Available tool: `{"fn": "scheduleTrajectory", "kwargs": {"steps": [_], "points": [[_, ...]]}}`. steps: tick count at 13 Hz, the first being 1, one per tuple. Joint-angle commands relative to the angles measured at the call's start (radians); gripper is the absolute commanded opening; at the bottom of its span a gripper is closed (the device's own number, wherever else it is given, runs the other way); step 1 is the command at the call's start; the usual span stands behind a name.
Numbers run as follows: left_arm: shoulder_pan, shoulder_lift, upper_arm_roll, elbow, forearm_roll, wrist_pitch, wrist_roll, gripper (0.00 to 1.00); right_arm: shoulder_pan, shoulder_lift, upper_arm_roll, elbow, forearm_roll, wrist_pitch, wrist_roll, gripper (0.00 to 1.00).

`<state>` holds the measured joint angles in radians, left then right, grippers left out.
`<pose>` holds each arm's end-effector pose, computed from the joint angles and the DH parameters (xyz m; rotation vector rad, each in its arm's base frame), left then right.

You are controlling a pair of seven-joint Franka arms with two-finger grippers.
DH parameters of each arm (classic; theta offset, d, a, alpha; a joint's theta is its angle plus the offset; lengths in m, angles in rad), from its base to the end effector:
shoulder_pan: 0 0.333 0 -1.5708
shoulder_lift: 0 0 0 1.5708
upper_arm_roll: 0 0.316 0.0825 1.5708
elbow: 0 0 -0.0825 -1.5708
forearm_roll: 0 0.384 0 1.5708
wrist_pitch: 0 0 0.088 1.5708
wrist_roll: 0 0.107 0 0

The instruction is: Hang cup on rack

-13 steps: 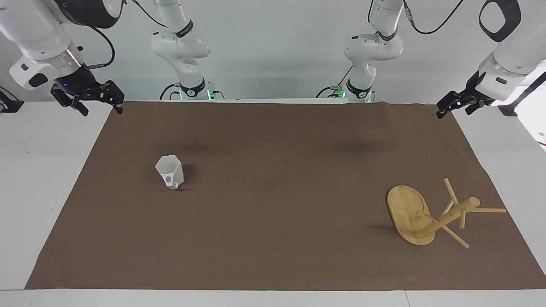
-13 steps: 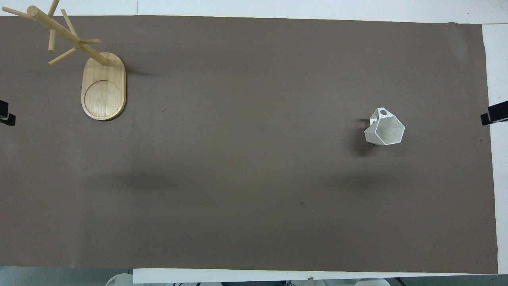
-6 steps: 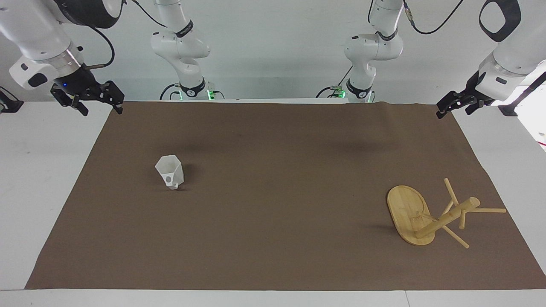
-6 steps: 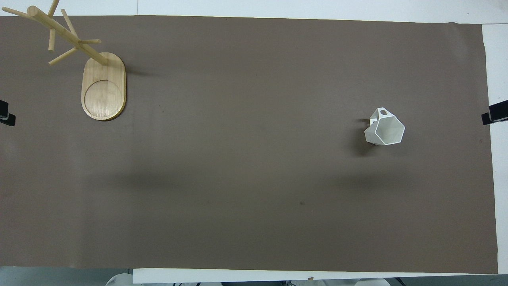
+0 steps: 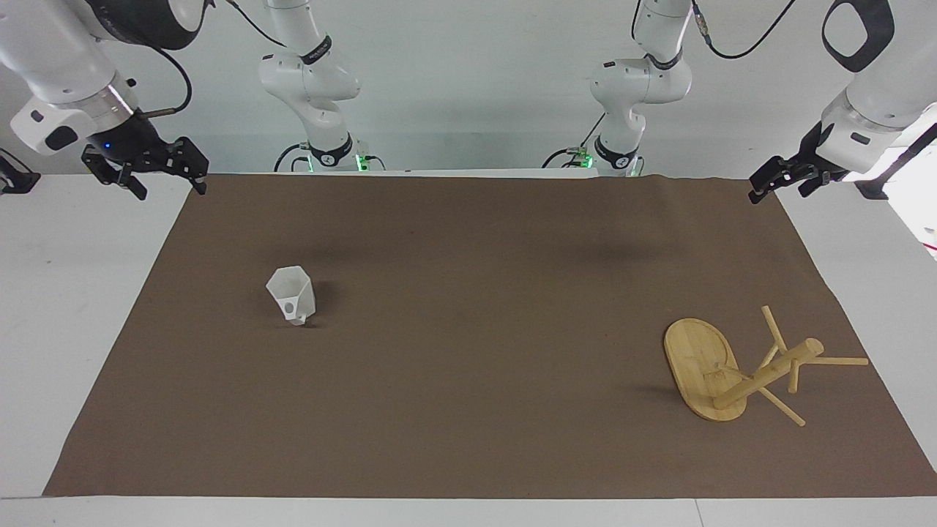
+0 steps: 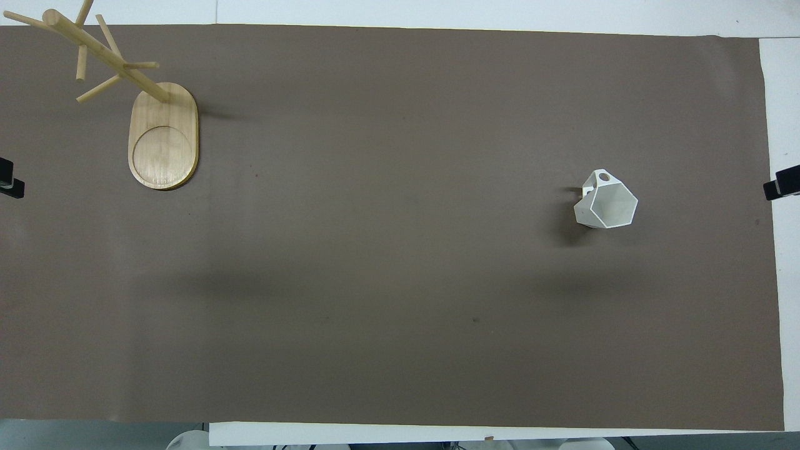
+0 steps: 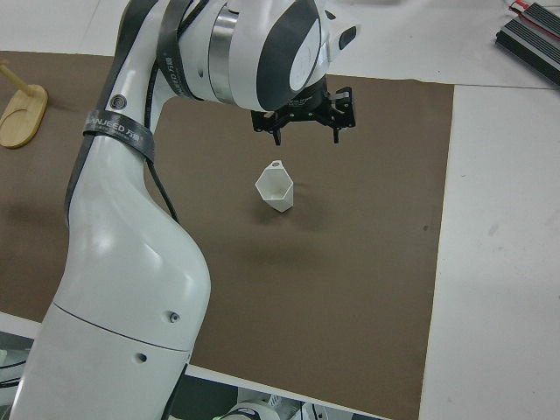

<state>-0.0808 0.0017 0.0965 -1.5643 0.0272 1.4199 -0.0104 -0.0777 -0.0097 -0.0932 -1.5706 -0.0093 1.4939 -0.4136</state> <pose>0.5380 0.0116 0.6146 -3.1061 -0.0438 0.2274 0.5351 -0.0937 0.6234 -3.1056 -0.3781 0.1042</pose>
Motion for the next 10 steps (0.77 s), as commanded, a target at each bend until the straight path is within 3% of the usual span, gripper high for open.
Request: {"fn": "scheduleTrajectory", "kwargs": {"steps": [1,5,8,10], "points": [[0.006,0.001,-0.004,0.006,0.014,-0.013,0.009,1.00,-0.020,0.000,0.000,-0.031,0.012,0.046,-0.280,1.00],[0.006,0.001,-0.004,0.006,0.014,-0.013,0.009,1.00,-0.082,0.043,0.000,-0.035,0.029,0.129,-0.718,1.00],[0.006,0.001,-0.004,0.006,0.014,-0.013,0.009,1.00,-0.163,0.092,0.000,-0.037,0.158,0.132,-0.987,1.00],[0.006,0.001,-0.004,0.006,0.014,-0.013,0.007,1.00,-0.188,0.097,0.000,-0.084,0.166,0.156,-1.163,1.00]]}}
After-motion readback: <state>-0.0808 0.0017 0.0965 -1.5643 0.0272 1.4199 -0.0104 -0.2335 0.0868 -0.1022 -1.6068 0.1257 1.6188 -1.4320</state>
